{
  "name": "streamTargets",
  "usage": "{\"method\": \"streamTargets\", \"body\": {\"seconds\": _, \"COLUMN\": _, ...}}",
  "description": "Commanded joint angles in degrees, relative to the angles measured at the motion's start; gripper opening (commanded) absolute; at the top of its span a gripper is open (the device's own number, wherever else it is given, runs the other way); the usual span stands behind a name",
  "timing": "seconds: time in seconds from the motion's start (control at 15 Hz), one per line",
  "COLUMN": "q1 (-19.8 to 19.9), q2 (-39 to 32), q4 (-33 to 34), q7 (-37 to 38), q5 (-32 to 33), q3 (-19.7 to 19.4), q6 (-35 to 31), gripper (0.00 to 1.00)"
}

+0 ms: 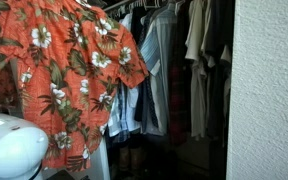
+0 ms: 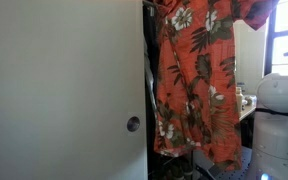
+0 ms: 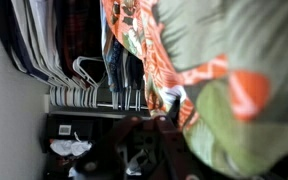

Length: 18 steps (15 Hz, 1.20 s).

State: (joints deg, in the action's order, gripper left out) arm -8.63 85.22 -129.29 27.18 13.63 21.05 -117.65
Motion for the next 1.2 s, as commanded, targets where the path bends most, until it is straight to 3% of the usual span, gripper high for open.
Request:
{"method": "streamTargets", "body": {"seconds": 0.0, "q1": 4.9, "q2": -0.7, "q4": 2.0, "q7": -3.1, "q5": -3.7, "q3": -0.8, "q6": -4.8, "gripper": 0.02}}
{"method": "streamTargets", "body": {"seconds": 0.53, "q1": 10.5, "q2": -3.5, "q4": 2.0, "q7": -6.9, "q5": -5.5, "q3": -3.0, "q6": -10.6, "gripper": 0.02}}
{"method": "streamTargets", "body": {"seconds": 1.13, "q1": 11.3, "q2": -8.6, "q4": 1.7, "q7": -9.9, "q5": -5.5, "q3": -3.3, "q6": -13.5, "gripper": 0.02}}
